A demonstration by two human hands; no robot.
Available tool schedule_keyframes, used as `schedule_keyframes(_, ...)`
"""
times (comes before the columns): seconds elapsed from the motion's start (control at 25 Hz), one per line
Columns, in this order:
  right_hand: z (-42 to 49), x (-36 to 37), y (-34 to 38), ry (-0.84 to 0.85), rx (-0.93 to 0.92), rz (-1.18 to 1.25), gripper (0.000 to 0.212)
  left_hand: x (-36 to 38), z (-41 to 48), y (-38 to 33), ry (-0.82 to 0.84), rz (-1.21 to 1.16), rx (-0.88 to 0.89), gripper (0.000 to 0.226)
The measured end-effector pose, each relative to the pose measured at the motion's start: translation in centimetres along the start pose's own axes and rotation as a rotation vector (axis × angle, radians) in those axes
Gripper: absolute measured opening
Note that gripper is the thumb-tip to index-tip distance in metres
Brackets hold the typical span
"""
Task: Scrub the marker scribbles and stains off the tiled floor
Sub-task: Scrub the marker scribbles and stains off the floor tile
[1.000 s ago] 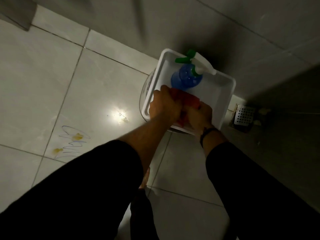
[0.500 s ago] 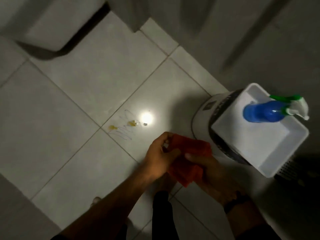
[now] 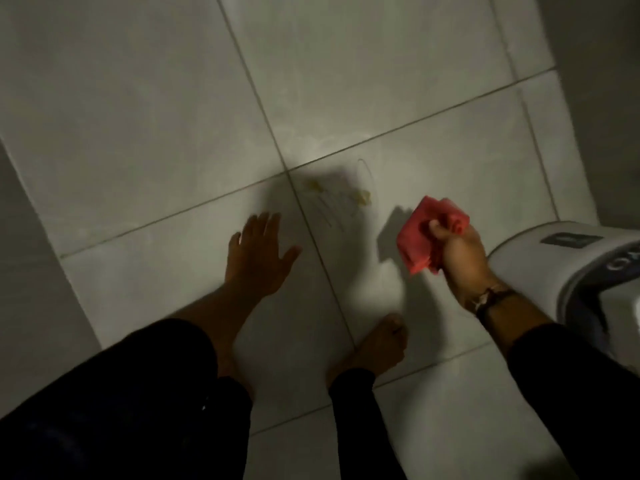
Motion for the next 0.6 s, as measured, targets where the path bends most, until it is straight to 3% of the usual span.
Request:
schedule_keyframes(0.12,8.6,-0.7,0.4,-0.243,-0.121,-0.213,0.048,0.9,4.7,2.9,-0.183,0.025,0.034,0.084)
schedule_keyframes(0.24,14.9,0.4,0.7,-0.407,-0.234,-0.523,0.065,3.1,9.7,5.3,-0.312,0.072,0.086,0.08)
schedule_keyframes(0.4,18.2,7.8,-1.4,-0.293,-0.431,-1.011,0.088,5.8,12.9,9.9,-0.404,0.114,0.099,0.077)
schedule_keyframes(0.6,19.9,10.2,-1.8,-0.473,-0.453,-1.022,0.092,6.8,13.7,11.2,-0.546,0.104,0.173,0.074)
Point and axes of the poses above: each hand's wrist, its own z-axis towards the middle knuckle, its own x-axis out of the palm, y = z × x, the point moved 10 cm from there along z, towards the middle knuckle, and after that the axes turned 9 degrees about -z, right-handed, at the moved point
